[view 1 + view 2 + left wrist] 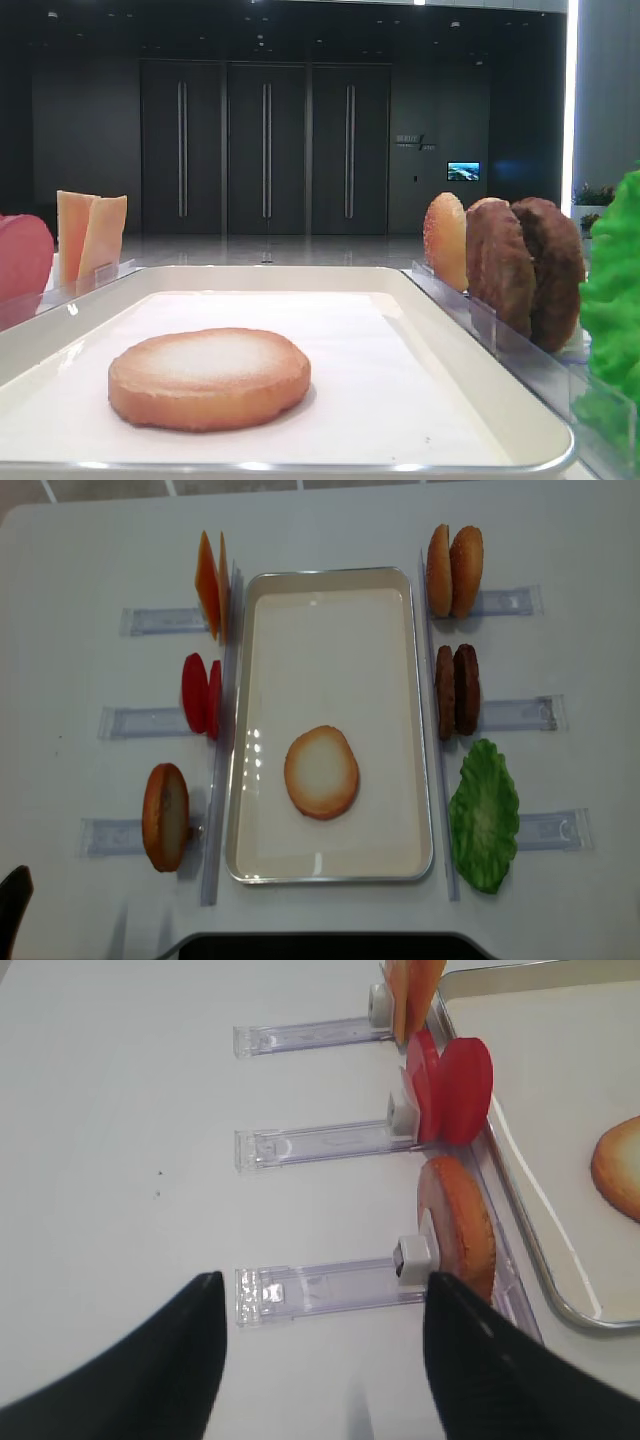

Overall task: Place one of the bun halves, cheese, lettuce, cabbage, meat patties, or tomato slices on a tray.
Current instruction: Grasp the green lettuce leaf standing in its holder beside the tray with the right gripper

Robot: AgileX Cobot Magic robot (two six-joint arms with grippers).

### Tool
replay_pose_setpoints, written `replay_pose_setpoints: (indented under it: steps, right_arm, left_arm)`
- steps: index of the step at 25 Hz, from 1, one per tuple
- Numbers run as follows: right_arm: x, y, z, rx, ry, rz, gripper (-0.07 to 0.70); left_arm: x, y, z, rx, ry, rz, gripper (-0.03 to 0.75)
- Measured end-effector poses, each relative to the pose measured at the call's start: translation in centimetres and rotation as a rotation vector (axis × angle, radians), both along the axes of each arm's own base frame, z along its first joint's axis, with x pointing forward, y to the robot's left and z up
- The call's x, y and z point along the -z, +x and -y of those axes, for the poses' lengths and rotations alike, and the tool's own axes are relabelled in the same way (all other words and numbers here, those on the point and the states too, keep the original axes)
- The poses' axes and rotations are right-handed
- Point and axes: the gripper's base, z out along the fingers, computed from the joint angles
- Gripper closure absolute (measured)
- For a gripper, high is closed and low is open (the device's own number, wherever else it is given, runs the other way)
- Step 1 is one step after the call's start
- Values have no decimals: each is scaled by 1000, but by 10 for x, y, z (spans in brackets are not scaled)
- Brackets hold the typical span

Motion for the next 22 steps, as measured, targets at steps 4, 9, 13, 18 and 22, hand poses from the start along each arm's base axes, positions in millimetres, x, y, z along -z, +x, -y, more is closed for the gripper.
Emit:
replay_pose_setpoints:
  steps: [4,9,13,18,22]
  right_arm:
    - [-1,0,0,0,0,4,241]
    - [-20,-8,0,0,0,62,242]
    - [-52,1,0,1,5,-5,244]
    - [-110,37,-1,8,27,-84,244]
    - [-132,75,-7,-17,94,-158,244]
  left_arm:
    - [0,0,0,-2,-3,0,244]
    - [0,0,0,-2,-3,0,244]
    - [0,0,0,-2,-4,0,244]
    - [0,0,0,-3,-4,0,244]
    - [0,0,0,-3,-4,0,244]
